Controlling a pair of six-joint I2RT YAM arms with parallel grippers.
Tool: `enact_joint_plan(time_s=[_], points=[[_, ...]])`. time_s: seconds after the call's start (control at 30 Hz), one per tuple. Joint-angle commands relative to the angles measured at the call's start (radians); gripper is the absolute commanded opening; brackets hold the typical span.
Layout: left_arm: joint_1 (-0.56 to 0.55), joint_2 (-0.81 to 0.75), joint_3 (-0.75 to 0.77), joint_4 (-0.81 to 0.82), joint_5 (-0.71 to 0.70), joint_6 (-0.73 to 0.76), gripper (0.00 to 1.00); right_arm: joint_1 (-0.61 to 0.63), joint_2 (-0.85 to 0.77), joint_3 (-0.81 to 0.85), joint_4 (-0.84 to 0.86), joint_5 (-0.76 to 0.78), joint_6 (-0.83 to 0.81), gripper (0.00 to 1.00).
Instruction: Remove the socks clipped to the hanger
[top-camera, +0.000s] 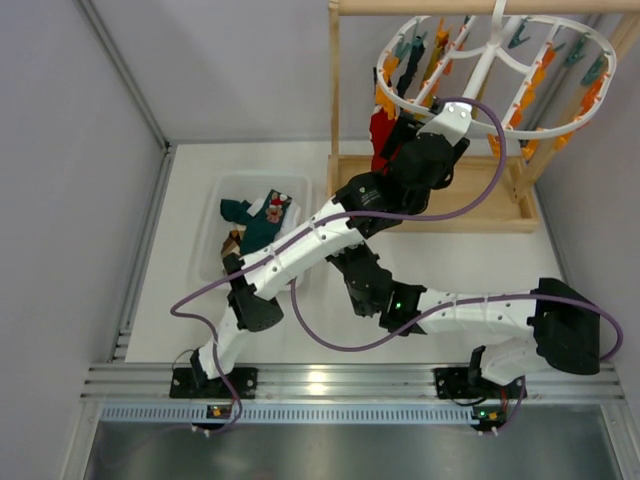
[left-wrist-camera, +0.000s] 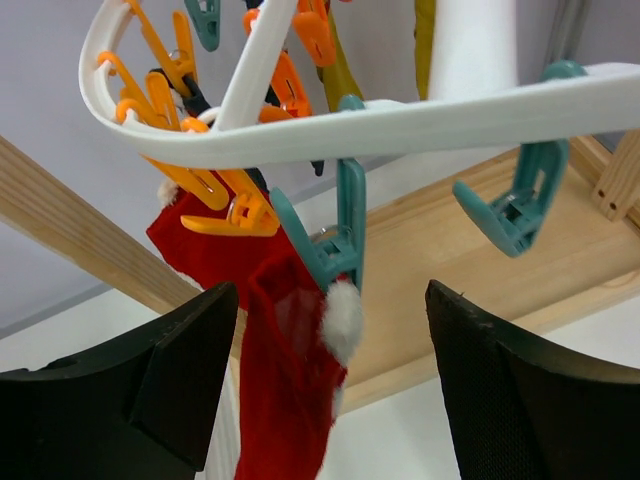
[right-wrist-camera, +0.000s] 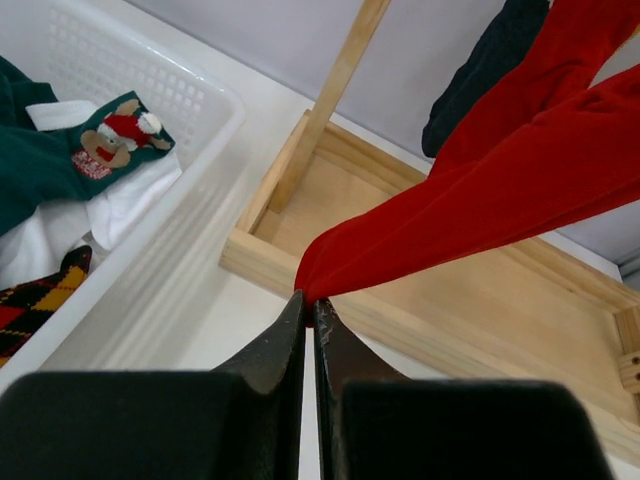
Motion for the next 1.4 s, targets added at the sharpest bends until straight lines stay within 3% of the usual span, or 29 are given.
enact_joint_plan(time_s=[0.0, 0.23, 0.4, 0.47, 0.57, 0.63, 0.97, 1.07, 1.17, 1.2, 1.37], points=[[0.01, 0.015, 0.008, 0.132, 0.023, 0.043, 0.79, 0.028, -0.049, -0.012, 0.002, -0.052, 0.01, 0.0], [0.013, 0.038, 0.001, 0.249, 0.02, 0.115, 0.75, 0.028, -0.051, -0.043, 0.005, -0.074, 0.023, 0.0], [0.02, 0.045, 0.001, 0.282, 0.029, 0.12, 0.62, 0.028, -0.038, -0.046, 0.006, -0.089, 0.035, 0.0], [0.027, 0.05, 0.001, 0.283, 0.032, 0.117, 0.61, 0.028, -0.043, -0.048, 0.005, -0.095, 0.038, 0.0], [0.043, 0.052, -0.005, 0.283, 0.047, 0.111, 0.52, 0.028, -0.058, -0.052, -0.003, -0.103, 0.049, 0.0], [0.05, 0.052, -0.009, 0.279, 0.052, 0.106, 0.4, 0.029, -0.074, -0.057, -0.007, -0.106, 0.056, 0.0], [0.053, 0.033, -0.034, 0.281, 0.081, 0.077, 0.11, 0.029, -0.106, -0.115, 0.0, -0.106, 0.122, 0.0], [0.053, 0.004, -0.074, 0.279, 0.087, 0.057, 0.23, 0.029, -0.136, -0.159, -0.003, -0.107, 0.176, 0.0], [0.05, -0.057, -0.144, 0.279, 0.093, 0.02, 0.44, 0.039, -0.216, -0.213, -0.085, -0.107, 0.251, 0.0], [0.05, -0.082, -0.187, 0.279, 0.098, -0.004, 0.56, 0.043, -0.276, -0.232, -0.101, -0.109, 0.297, 0.0], [0.047, -0.203, -0.304, 0.278, 0.119, -0.052, 0.75, 0.051, -0.475, -0.348, -0.187, -0.155, 0.417, 0.0]])
